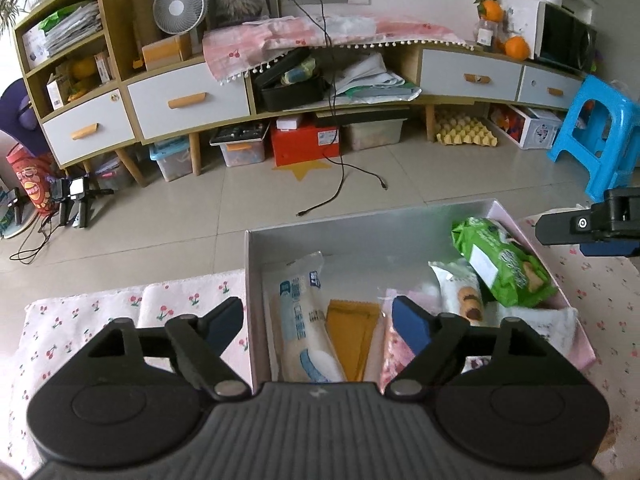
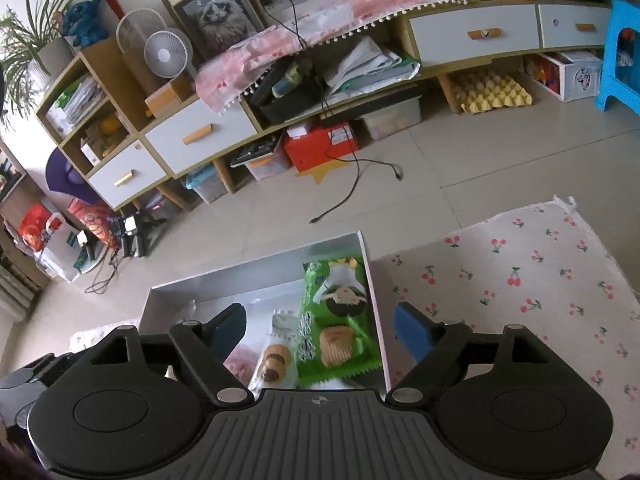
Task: Organize snacks
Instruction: 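Open both tools to drop the snacks into the pink box, then move both tools back over the remaining snacks on the cloth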
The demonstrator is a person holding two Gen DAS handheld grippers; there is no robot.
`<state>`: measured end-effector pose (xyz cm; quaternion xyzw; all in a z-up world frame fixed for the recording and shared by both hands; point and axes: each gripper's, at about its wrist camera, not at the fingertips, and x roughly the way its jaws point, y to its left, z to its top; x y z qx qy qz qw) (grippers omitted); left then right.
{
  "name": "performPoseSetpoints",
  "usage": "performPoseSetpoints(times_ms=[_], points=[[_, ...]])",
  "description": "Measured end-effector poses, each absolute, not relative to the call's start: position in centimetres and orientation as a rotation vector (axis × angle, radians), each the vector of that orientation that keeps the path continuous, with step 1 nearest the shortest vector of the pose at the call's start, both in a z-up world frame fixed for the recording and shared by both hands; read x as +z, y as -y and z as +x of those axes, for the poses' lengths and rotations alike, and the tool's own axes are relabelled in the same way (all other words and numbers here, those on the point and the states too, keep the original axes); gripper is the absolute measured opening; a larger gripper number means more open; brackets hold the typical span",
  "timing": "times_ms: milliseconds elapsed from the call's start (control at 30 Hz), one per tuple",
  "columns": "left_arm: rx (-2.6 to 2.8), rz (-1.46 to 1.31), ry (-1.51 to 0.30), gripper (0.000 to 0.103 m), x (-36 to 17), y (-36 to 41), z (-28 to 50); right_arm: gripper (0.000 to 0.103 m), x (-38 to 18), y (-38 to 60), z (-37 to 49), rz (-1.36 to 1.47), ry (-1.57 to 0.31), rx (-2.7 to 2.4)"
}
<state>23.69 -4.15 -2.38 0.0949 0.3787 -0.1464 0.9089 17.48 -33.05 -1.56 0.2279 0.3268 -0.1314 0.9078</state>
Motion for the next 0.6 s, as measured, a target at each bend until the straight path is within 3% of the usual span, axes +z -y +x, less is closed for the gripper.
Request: performPoseSetpoints(times_ms=[600], points=[[-0.337,0.117,-0.823,0.102,-0.6,2.0,16.1,0.088,-0.4,28.3,9.3,0.344,-0.726,-0.266]])
